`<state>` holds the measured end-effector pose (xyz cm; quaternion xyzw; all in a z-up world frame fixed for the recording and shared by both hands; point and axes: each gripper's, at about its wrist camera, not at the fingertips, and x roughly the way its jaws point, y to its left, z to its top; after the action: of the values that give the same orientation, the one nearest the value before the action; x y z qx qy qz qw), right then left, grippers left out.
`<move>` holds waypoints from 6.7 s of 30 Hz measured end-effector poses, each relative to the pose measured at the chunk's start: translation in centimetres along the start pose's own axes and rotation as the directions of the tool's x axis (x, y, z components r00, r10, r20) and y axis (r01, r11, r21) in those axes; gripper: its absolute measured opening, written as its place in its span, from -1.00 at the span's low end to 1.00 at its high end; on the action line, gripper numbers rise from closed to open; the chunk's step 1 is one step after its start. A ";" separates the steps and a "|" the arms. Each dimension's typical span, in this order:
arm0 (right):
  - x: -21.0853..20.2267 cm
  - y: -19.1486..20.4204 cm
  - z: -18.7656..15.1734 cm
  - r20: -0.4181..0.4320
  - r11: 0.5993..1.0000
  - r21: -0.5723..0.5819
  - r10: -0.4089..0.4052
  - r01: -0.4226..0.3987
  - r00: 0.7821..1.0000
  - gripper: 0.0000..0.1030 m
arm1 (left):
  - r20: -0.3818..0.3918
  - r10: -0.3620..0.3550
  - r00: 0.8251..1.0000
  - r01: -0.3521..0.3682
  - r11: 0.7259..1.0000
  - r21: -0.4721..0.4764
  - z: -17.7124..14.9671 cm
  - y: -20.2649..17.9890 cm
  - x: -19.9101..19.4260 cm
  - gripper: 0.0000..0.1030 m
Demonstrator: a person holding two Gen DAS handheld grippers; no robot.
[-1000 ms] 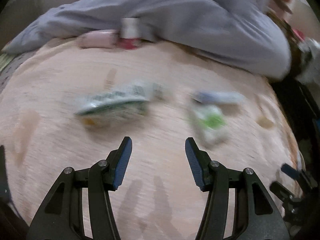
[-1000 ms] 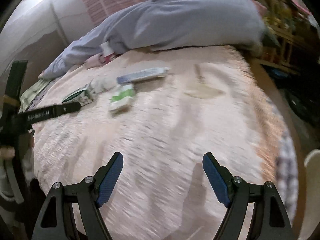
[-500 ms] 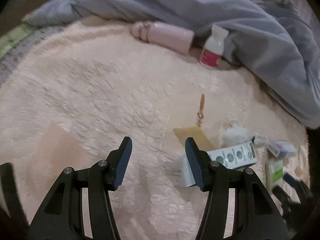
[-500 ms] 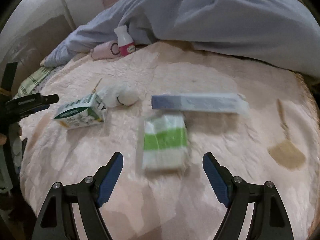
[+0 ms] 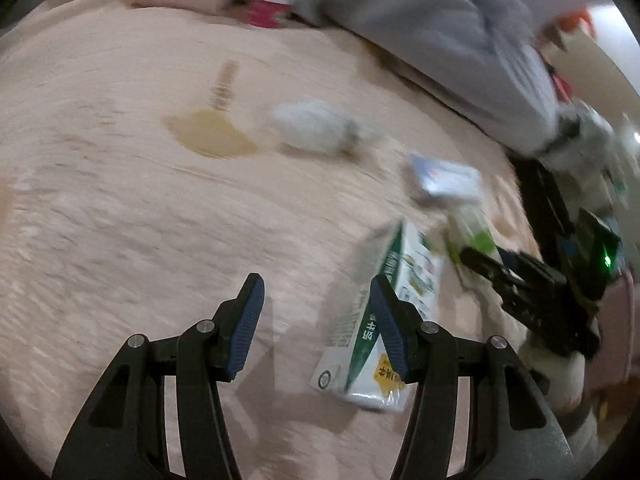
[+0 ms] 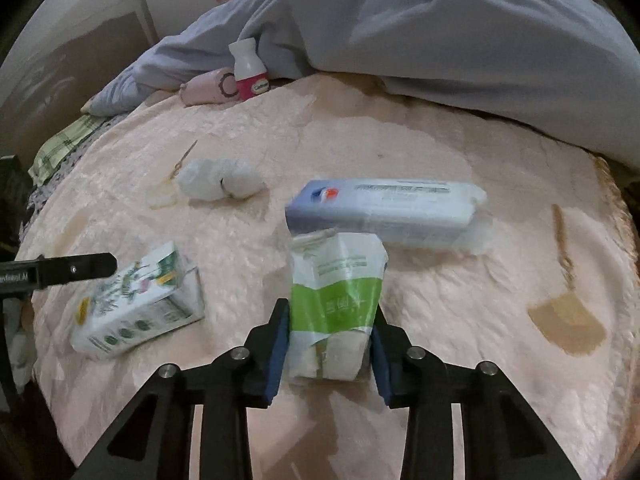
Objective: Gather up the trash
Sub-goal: 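Grasp the green-white packet with the right tool while the left grasps the milk carton, then carry the green-white packet and milk carton over the white bucket, then open both tools to drop the packet and carton into the bucket, then move both open tools back over the bed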
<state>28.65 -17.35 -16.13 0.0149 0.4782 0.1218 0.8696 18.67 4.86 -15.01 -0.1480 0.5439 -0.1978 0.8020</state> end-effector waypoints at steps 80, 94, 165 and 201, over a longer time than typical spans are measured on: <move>-26.9 -24.8 -23.4 0.114 0.870 0.431 -0.316 0.240 0.942 -0.32 | -0.025 -0.012 1.000 0.024 0.825 0.565 -12.5 -42.8 12.2 -0.04; -27.0 -30.9 -27.3 0.062 0.778 0.574 -0.350 0.253 0.935 -0.32 | -0.076 -0.026 0.997 0.067 0.794 0.604 -12.9 -47.5 16.0 -0.04; -27.2 -36.1 -30.2 -0.031 0.662 0.682 -0.399 0.311 0.916 0.04 | -0.252 -0.098 0.963 0.228 0.796 0.561 -13.1 -54.2 24.9 0.06; -26.2 -32.4 -27.8 -0.019 0.730 0.593 -0.410 0.340 0.912 0.20 | -0.043 -0.028 0.999 0.047 0.832 0.553 -10.8 -47.2 18.0 0.07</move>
<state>-1.64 -57.21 -14.11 0.1912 0.4350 -0.2104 0.8543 7.21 -45.42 -12.25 0.0831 0.4734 -0.3647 0.7975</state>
